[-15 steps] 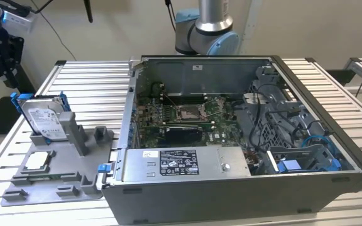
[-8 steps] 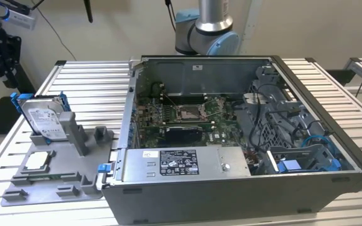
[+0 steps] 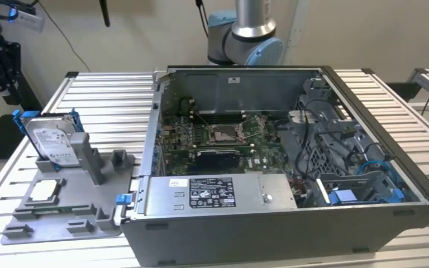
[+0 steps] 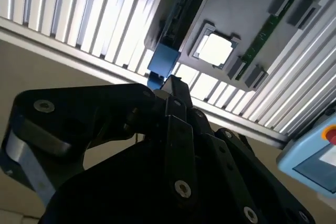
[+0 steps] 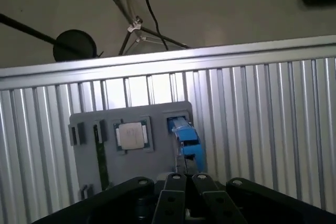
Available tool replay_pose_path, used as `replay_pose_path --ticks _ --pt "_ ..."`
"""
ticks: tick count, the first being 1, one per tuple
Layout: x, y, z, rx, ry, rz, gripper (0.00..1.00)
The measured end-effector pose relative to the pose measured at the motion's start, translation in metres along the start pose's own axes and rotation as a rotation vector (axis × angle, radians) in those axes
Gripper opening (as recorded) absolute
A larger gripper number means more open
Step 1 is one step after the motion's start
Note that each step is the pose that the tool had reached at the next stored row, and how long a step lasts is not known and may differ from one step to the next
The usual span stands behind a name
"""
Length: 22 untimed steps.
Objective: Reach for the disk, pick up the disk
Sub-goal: 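Pick up the disk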
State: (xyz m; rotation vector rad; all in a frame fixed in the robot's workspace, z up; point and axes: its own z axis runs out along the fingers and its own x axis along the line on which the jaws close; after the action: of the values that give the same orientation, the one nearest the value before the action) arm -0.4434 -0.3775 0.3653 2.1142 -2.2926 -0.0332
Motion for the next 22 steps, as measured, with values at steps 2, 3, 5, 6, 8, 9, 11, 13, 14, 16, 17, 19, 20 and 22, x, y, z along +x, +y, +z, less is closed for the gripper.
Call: replay_pose_path --ticks 2,3,5,6,8,9,11,13,14,16,17,19,20,22 --pt "0.0000 0.0000 0.0000 0.0000 0.0011 -0.035 0.00" --pt "0.0000 0.0000 0.0000 0.0001 0.0017 -0.055 0.00" --pt "0.0000 0.0000 0.0000 0.0002 0.0028 -0.090 0.00" --pt "0.0000 0.0000 0.0000 0.0007 0.0034 -0.108 0.00" --pt "0.0000 0.0000 0.0001 0.0103 0.0039 -0.131 0.00" --pt "0.0000 -0.0001 0.0004 0.0137 0.0038 -0.132 0.00" --pt "-0.0001 -0.0007 0.0018 0.0160 0.0037 -0.132 0.00" --pt "-0.0002 -0.0018 0.0039 0.0161 0.0038 -0.132 0.00" --pt "-0.0002 -0.0026 0.0049 0.0161 0.0038 -0.131 0.00" --pt "-0.0004 -0.0049 0.0069 0.0163 0.0037 -0.129 0.00" --pt "-0.0005 -0.0059 0.0079 0.0163 0.0038 -0.129 0.00" --pt "-0.0006 -0.0072 0.0102 0.0164 0.0034 -0.121 0.00" --pt "-0.0007 -0.0073 0.0106 0.0162 0.0034 -0.116 0.00" --pt "-0.0006 -0.0074 0.0105 0.0160 0.0035 -0.116 0.00"
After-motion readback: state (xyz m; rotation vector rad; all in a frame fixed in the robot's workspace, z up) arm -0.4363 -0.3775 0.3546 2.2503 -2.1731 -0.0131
